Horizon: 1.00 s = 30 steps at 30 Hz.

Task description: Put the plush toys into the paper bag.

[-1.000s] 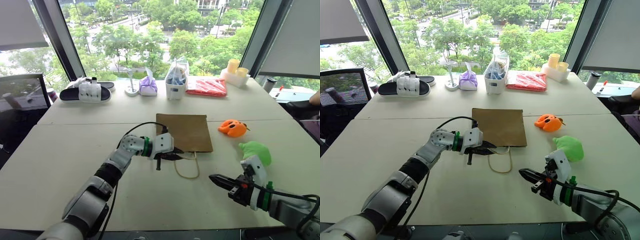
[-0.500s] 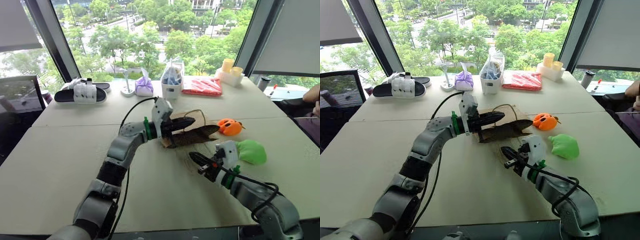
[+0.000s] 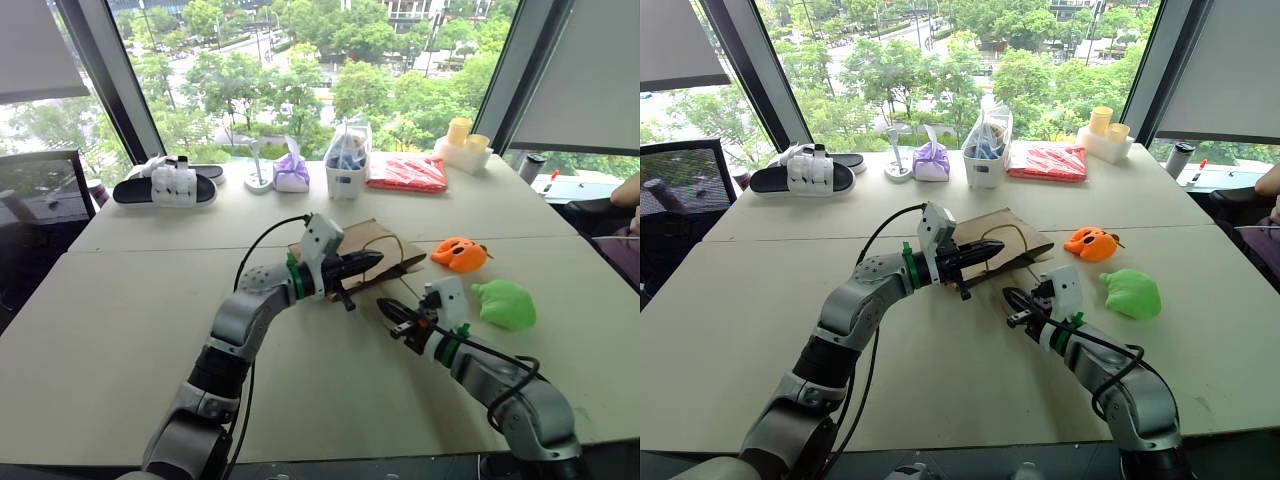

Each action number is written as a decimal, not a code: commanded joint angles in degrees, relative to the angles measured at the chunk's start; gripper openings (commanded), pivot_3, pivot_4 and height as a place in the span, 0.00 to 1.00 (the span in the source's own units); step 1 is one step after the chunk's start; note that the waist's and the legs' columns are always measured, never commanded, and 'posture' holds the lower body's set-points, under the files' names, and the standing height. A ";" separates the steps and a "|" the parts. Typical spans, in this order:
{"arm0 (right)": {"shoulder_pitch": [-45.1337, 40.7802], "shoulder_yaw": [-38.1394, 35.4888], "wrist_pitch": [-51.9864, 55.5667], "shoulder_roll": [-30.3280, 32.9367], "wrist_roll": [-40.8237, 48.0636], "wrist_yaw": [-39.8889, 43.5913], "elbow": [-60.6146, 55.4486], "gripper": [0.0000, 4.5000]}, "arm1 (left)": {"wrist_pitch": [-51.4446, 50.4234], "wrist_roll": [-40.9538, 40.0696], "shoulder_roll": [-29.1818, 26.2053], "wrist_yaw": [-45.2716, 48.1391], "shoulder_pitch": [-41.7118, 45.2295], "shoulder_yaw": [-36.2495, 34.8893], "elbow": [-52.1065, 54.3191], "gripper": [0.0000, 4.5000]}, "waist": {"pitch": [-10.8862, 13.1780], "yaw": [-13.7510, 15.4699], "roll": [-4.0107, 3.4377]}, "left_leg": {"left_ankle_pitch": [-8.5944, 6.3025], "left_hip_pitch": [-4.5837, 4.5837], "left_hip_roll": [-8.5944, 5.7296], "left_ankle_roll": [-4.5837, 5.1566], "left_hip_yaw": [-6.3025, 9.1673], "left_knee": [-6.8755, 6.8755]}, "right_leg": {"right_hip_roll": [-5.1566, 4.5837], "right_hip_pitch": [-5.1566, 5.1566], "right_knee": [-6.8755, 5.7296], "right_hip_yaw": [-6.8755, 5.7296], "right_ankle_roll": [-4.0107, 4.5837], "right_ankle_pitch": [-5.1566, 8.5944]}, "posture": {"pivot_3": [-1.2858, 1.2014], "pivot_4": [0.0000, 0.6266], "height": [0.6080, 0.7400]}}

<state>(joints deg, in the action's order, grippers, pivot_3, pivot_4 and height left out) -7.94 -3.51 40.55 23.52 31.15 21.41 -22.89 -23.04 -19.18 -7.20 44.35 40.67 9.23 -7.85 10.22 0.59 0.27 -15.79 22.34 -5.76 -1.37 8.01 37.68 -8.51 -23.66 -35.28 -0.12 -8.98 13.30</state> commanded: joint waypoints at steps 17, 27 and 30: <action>-6.96 1.07 -3.36 2.35 -4.04 2.58 5.99 0.00 | -5.33 -6.42 0.02 3.70 -0.85 -1.63 4.74 0.01 | -0.01 -0.35 -0.01 | 0.00 -0.03 0.02 0.00 -0.01 0.05 | 0.00 0.00 -0.11 0.00 0.01 -0.01 | 0.52 0.24 1.00; -17.59 8.91 -12.36 -2.58 -14.35 5.35 26.95 0.00 | -3.91 -5.92 -1.56 3.34 -1.22 -1.25 8.11 0.01 | -0.01 -0.95 -0.01 | 0.20 -0.02 0.00 -0.34 0.00 0.06 | -0.01 0.01 -0.10 0.00 0.01 -0.01 | 0.52 0.24 1.00; -20.47 12.69 -12.39 -3.75 -18.52 5.89 33.64 0.00 | -2.33 -4.84 -2.17 3.72 0.29 -0.83 9.00 0.01 | -0.01 -1.39 -0.01 | 0.21 -0.02 0.00 -0.36 0.00 0.06 | 0.00 0.00 -0.12 0.01 0.01 -0.01 | 0.52 0.24 1.00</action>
<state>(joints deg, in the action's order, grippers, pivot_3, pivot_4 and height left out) -27.67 7.41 28.63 20.33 14.49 26.59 9.36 -27.24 -24.23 -9.08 47.76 39.19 8.48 -1.81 10.22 -0.80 0.26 -15.58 22.32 -5.76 -1.75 8.01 37.74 -8.50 -23.69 -35.42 -0.11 -8.97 13.29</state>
